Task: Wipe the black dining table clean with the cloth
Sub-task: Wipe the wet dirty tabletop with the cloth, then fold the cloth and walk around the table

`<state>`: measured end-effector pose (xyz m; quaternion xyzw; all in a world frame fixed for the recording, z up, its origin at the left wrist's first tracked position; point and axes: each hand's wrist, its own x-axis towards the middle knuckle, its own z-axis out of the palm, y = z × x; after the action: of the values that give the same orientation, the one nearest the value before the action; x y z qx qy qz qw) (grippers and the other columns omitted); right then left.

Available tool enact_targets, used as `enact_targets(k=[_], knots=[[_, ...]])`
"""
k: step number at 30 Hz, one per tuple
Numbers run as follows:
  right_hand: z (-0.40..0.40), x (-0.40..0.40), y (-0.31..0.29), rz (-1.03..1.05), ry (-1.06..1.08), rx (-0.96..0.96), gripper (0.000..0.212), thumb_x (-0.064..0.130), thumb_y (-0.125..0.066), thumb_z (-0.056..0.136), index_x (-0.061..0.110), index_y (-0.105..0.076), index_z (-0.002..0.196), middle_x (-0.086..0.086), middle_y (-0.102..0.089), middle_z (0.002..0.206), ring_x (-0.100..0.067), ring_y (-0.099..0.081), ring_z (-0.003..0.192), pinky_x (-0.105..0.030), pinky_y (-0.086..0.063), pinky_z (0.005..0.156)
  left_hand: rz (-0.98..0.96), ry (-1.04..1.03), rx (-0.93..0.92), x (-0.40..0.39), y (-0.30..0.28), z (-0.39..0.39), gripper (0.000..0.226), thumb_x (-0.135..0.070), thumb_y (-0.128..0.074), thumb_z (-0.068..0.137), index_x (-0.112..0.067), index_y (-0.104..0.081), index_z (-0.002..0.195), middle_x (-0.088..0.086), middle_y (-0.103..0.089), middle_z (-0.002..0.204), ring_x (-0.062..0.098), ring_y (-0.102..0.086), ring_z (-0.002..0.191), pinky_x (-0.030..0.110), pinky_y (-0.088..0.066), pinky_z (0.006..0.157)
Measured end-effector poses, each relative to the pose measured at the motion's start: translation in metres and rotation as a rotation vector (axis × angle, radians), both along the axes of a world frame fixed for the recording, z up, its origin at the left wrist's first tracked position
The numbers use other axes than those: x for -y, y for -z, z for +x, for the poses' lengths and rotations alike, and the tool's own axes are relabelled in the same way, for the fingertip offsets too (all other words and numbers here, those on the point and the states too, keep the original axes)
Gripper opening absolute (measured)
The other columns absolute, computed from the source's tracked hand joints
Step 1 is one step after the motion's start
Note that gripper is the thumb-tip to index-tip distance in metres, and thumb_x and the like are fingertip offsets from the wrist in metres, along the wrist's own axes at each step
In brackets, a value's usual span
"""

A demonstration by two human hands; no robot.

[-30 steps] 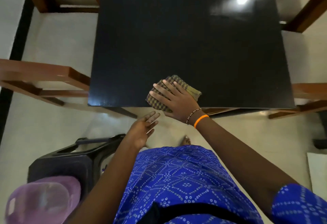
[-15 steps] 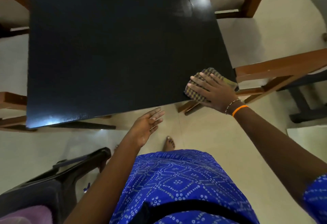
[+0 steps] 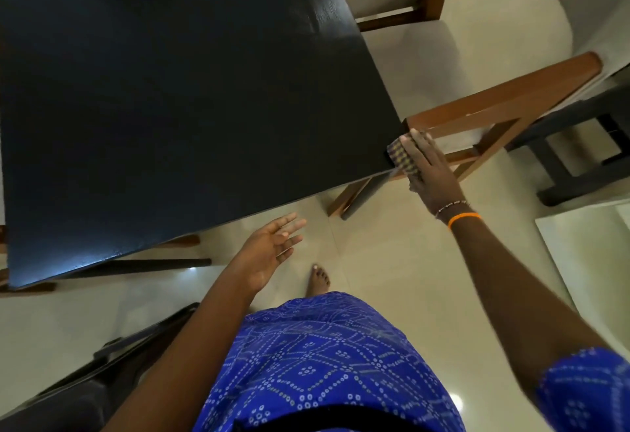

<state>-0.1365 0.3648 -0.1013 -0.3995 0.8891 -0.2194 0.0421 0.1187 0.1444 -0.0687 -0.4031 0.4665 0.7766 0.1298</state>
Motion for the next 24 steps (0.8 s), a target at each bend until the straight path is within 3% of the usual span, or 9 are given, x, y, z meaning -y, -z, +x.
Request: enact_targets(k=[3,6,8,12,17,21,24], knots=[[0.038,0.007,0.007,-0.431,0.569,0.343,0.052,0.010,-0.049,0.093,0.008,-0.035,0.142,-0.017,-0.048,0.140,-0.033,-0.050,0.122,-0.037,-0.044,0.100,0.009,-0.020,0.010,-0.003,0.002,0.003,0.035,-0.010,-0.031,0.100,-0.026,-0.048,0.127,-0.010,-0.060,0.119,0.006,-0.057,0.105,0.024,-0.043,0.085],[0.062,0.020,0.008,-0.756,1.065,0.468,0.049,0.014,-0.049,0.095,0.007,-0.036,0.141,-0.013,-0.045,0.143,-0.028,-0.043,0.131,-0.021,-0.033,0.104,0.022,-0.023,0.016,-0.003,0.004,0.008,0.037,-0.008,-0.031,0.099,-0.024,-0.046,0.129,-0.008,-0.059,0.119,0.008,-0.057,0.106,0.025,-0.042,0.086],[0.069,0.029,0.003,-0.848,1.210,0.506,0.050,0.014,-0.048,0.095,0.007,-0.035,0.142,-0.012,-0.041,0.146,-0.027,-0.039,0.134,-0.025,-0.031,0.109,0.030,-0.032,0.020,0.000,0.005,0.012,0.036,-0.009,-0.031,0.100,-0.024,-0.046,0.129,-0.008,-0.058,0.120,0.009,-0.057,0.106,0.026,-0.041,0.088],[0.080,0.056,-0.008,-0.914,1.168,0.535,0.051,0.016,-0.048,0.096,0.011,-0.032,0.144,-0.009,-0.037,0.149,-0.024,-0.038,0.135,-0.021,-0.030,0.108,0.032,-0.155,0.042,0.010,0.009,0.020,0.031,-0.013,-0.033,0.100,-0.025,-0.049,0.123,-0.006,-0.058,0.117,0.011,-0.057,0.102,0.027,-0.041,0.088],[0.112,0.122,-0.019,-0.867,1.086,0.552,0.054,0.010,-0.046,0.096,0.009,-0.027,0.146,-0.010,-0.031,0.152,-0.024,-0.033,0.139,-0.027,-0.028,0.112,0.040,-0.387,0.049,0.031,0.010,0.044,0.037,-0.009,-0.034,0.098,-0.018,-0.043,0.133,-0.001,-0.052,0.124,0.018,-0.052,0.109,0.030,-0.039,0.094],[0.174,0.181,-0.020,-0.844,1.068,0.561,0.057,0.006,-0.045,0.095,0.006,-0.021,0.147,-0.012,-0.024,0.155,-0.025,-0.027,0.142,-0.035,-0.023,0.116,0.019,-0.507,0.063,0.065,0.008,0.088,0.035,-0.010,-0.036,0.098,-0.020,-0.047,0.129,-0.002,-0.052,0.125,0.017,-0.052,0.109,0.030,-0.039,0.095],[0.232,0.225,-0.021,-0.846,1.007,0.609,0.059,0.004,-0.044,0.095,0.004,-0.016,0.147,-0.012,-0.019,0.156,-0.024,-0.023,0.143,-0.028,-0.017,0.118,-0.011,-0.585,0.074,0.093,0.007,0.131,0.039,-0.003,-0.036,0.096,-0.020,-0.048,0.128,-0.003,-0.052,0.128,0.016,-0.052,0.108,0.030,-0.040,0.094]])
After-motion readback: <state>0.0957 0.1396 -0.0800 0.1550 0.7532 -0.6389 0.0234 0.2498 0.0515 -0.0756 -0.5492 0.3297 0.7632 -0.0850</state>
